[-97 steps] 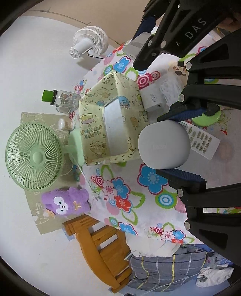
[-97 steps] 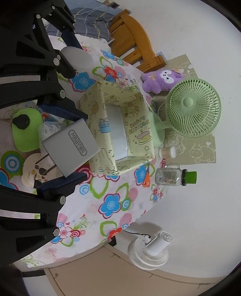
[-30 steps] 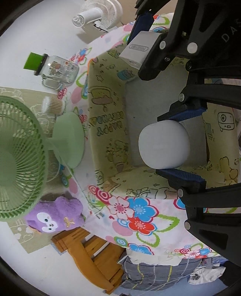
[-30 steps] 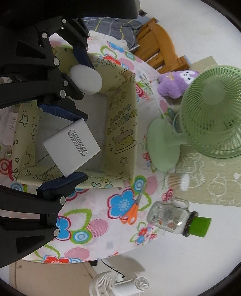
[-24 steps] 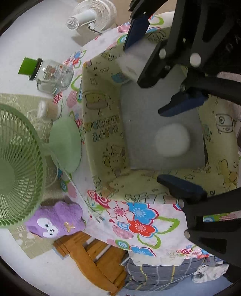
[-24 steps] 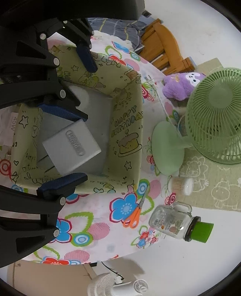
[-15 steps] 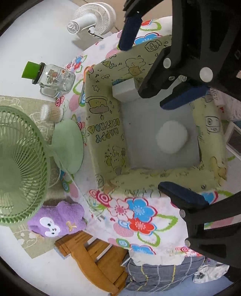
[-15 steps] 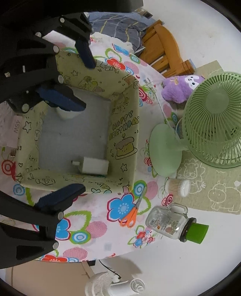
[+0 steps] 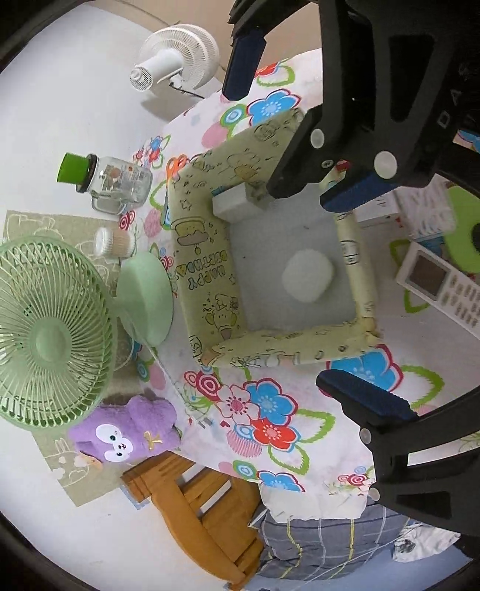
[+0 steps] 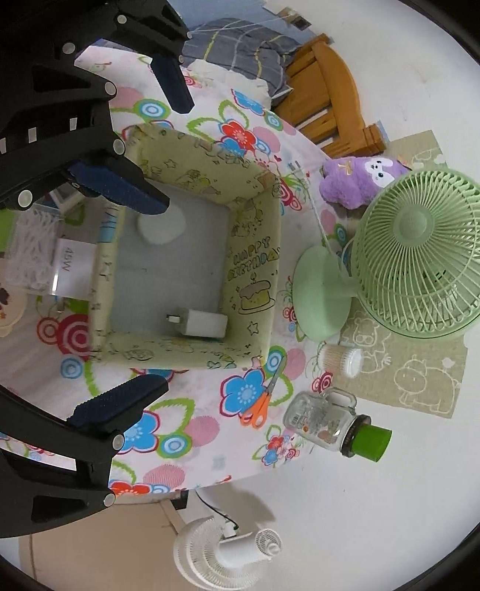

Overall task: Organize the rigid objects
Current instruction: 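Withdraw both tools from the box toward the remaining items, then lower the left gripper onto the black key and close it, then grasp the round wooden coaster with the right gripper while the left holds the black key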

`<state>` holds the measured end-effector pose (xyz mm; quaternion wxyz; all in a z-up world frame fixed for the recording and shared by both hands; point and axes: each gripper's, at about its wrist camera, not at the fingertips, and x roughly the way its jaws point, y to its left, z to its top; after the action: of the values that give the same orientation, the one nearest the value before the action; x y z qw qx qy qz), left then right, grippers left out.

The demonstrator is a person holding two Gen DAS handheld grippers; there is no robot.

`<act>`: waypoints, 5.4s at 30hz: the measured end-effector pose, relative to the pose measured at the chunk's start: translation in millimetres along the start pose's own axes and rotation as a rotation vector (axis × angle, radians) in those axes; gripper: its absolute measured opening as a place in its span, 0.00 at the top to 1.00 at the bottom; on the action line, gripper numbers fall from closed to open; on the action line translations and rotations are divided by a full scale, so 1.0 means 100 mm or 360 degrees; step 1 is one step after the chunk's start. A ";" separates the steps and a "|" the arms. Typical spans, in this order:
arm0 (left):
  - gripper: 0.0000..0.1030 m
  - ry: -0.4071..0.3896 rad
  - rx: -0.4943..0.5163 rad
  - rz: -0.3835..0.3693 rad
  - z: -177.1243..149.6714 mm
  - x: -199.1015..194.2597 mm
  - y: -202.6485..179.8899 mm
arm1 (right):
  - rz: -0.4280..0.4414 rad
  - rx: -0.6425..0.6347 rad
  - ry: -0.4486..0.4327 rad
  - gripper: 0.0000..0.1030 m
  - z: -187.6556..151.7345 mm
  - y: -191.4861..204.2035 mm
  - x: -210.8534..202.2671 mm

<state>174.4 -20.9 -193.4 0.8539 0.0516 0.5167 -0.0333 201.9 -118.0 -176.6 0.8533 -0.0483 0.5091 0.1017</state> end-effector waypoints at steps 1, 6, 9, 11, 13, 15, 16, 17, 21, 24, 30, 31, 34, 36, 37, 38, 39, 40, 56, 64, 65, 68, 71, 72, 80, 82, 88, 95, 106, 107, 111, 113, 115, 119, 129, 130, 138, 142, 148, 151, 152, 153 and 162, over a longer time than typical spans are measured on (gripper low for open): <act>0.14 -0.0002 0.0004 -0.0004 -0.03 -0.02 -0.01 | -0.0006 0.0000 -0.0004 0.12 -0.03 0.01 -0.03; 0.13 -0.0022 0.0033 -0.0019 -0.16 -0.16 -0.05 | -0.0038 -0.0010 -0.0034 0.12 -0.17 0.04 -0.21; 0.11 -0.0033 0.0041 -0.0030 -0.24 -0.25 -0.06 | -0.0062 -0.0023 -0.0057 0.12 -0.25 0.06 -0.32; 0.11 -0.0039 0.0037 -0.0038 -0.29 -0.30 -0.06 | -0.0063 -0.0012 -0.0058 0.12 -0.31 0.07 -0.38; 0.11 -0.0041 0.0039 -0.0042 -0.33 -0.34 -0.07 | -0.0060 -0.0001 -0.0056 0.12 -0.36 0.08 -0.43; 0.11 -0.0043 0.0046 -0.0048 -0.38 -0.38 -0.07 | -0.0061 0.0006 -0.0054 0.12 -0.41 0.09 -0.46; 0.11 -0.0044 0.0049 -0.0050 -0.41 -0.40 -0.07 | -0.0064 0.0014 -0.0055 0.12 -0.44 0.10 -0.49; 0.11 -0.0046 0.0053 -0.0054 -0.43 -0.42 -0.08 | -0.0064 0.0020 -0.0054 0.12 -0.47 0.11 -0.51; 0.11 -0.0055 0.0061 -0.0057 -0.53 -0.49 -0.07 | -0.0071 0.0044 -0.0071 0.12 -0.57 0.14 -0.60; 0.11 -0.0075 0.0035 -0.0060 -0.59 -0.55 -0.05 | -0.0082 0.0082 -0.0090 0.12 -0.64 0.15 -0.68; 0.11 -0.0089 0.0049 -0.0077 -0.71 -0.63 -0.04 | -0.0122 0.0129 -0.0119 0.12 -0.81 0.20 -0.80; 0.11 -0.0089 0.0054 -0.0082 -0.74 -0.64 -0.04 | -0.0126 0.0127 -0.0133 0.12 -0.83 0.22 -0.81; 0.11 -0.0083 0.0067 -0.0090 -0.82 -0.64 -0.04 | -0.0144 0.0105 -0.0154 0.12 -0.91 0.25 -0.84; 0.11 -0.0083 0.0060 -0.0093 -0.87 -0.63 -0.05 | -0.0156 0.0106 -0.0150 0.12 -0.96 0.26 -0.84; 0.11 -0.0078 0.0054 -0.0090 -0.89 -0.62 -0.06 | -0.0158 0.0109 -0.0144 0.12 -0.98 0.26 -0.84; 0.11 -0.0068 0.0047 -0.0092 -0.91 -0.61 -0.06 | -0.0157 0.0116 -0.0133 0.12 -1.02 0.26 -0.83; 0.11 -0.0059 0.0041 -0.0094 -0.93 -0.59 -0.07 | -0.0152 0.0121 -0.0125 0.12 -1.04 0.25 -0.82; 0.11 -0.0050 0.0036 -0.0095 -0.95 -0.58 -0.08 | -0.0144 0.0126 -0.0116 0.12 -1.07 0.25 -0.81; 0.11 0.0013 -0.0064 -0.0048 -1.21 -0.28 -0.23 | -0.0041 0.0134 -0.0025 0.12 -1.35 0.09 -0.47; 0.11 0.0040 -0.0114 -0.0054 -1.29 -0.15 -0.31 | -0.0045 0.0117 0.0014 0.12 -1.43 0.01 -0.35; 0.11 0.0055 -0.0126 -0.0056 -1.31 -0.12 -0.32 | -0.0045 0.0110 0.0015 0.12 -1.45 0.00 -0.33; 0.11 0.0102 -0.0148 -0.0069 -1.36 -0.04 -0.34 | -0.0026 0.0100 0.0020 0.12 -1.50 -0.01 -0.27; 0.11 0.0123 -0.0172 -0.0051 -1.42 0.03 -0.36 | -0.0010 0.0085 0.0038 0.12 -1.55 -0.03 -0.19; 0.11 0.0128 -0.0179 -0.0048 -1.44 0.05 -0.36 | -0.0006 0.0081 0.0044 0.12 -1.57 -0.03 -0.17; 0.11 0.0141 -0.0296 0.0008 -1.61 0.18 -0.37 | 0.0036 0.0055 0.0112 0.12 -1.69 -0.05 -0.02; 0.14 0.0145 -0.0314 0.0015 -1.63 0.20 -0.38 | 0.0038 0.0036 0.0111 0.12 -1.71 -0.04 0.00; 0.21 0.0149 -0.0352 0.0038 -1.72 0.25 -0.42 | 0.0062 0.0007 0.0120 0.12 -1.77 -0.01 0.07; 0.25 0.0091 -0.0353 0.0051 -1.80 0.26 -0.45 | 0.0094 0.0016 0.0152 0.12 -1.84 0.02 0.16; 0.44 0.0045 -0.0331 0.0019 -1.80 0.23 -0.48 | 0.0085 0.0052 0.0179 0.12 -1.82 0.05 0.22; 0.47 0.0043 -0.0336 0.0024 -1.81 0.23 -0.47 | 0.0081 0.0049 0.0179 0.12 -1.82 0.06 0.22; 0.67 0.0026 -0.0295 0.0033 -1.79 0.21 -0.43 | 0.0082 0.0080 0.0181 0.12 -1.81 0.07 0.23; 0.69 0.0028 -0.0270 0.0033 -1.77 0.22 -0.44 | 0.0068 0.0106 0.0190 0.12 -1.81 0.07 0.25; 0.69 0.0023 -0.0251 0.0042 -1.76 0.22 -0.45 | 0.0061 0.0140 0.0202 0.12 -1.82 0.04 0.26; 0.69 0.0011 -0.0193 0.0052 -1.74 0.22 -0.56 | 0.0032 0.0200 0.0233 0.12 -1.84 -0.05 0.31; 0.69 0.0022 -0.0133 -0.0001 -1.67 0.25 -0.70 | 0.0017 0.0261 0.0301 0.05 -1.82 -0.23 0.46; 0.69 0.0025 -0.0135 0.0004 -1.66 0.26 -0.70 | 0.0033 0.0261 0.0309 0.05 -1.82 -0.23 0.48; 0.69 0.0053 -0.0141 0.0036 -1.62 0.28 -0.64 | 0.0016 0.0234 0.0311 0.00 -1.74 -0.16 0.56; 0.69 0.0055 -0.0122 0.0037 -1.60 0.29 -0.65 | 0.0019 0.0242 0.0282 0.10 -1.74 -0.13 0.52; 0.69 0.0052 -0.0116 0.0000 -1.59 0.31 -0.69 | 0.0017 0.0278 0.0294 0.16 -1.75 -0.20 0.49; 0.69 0.0057 -0.0104 -0.0012 -1.59 0.30 -0.72 | 0.0010 0.0281 0.0302 0.16 -1.78 -0.24 0.49; 0.69 0.0060 -0.0101 -0.0015 -1.60 0.29 -0.74 | 0.0000 0.0288 0.0305 0.16 -1.79 -0.27 0.49; 0.69 0.0063 -0.0102 -0.0020 -1.60 0.29 -0.74 | -0.0025 0.0298 0.0311 0.16 -1.79 -0.28 0.49; 0.69 0.0065 -0.0105 0.0017 -1.60 0.28 -0.68 | -0.0125 0.0328 0.0314 0.10 -1.80 -0.22 0.52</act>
<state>39.2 -68.5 -296.1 0.8445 0.0268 0.5347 -0.0106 76.5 -166.3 -308.8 0.8029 0.0099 0.5960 0.0103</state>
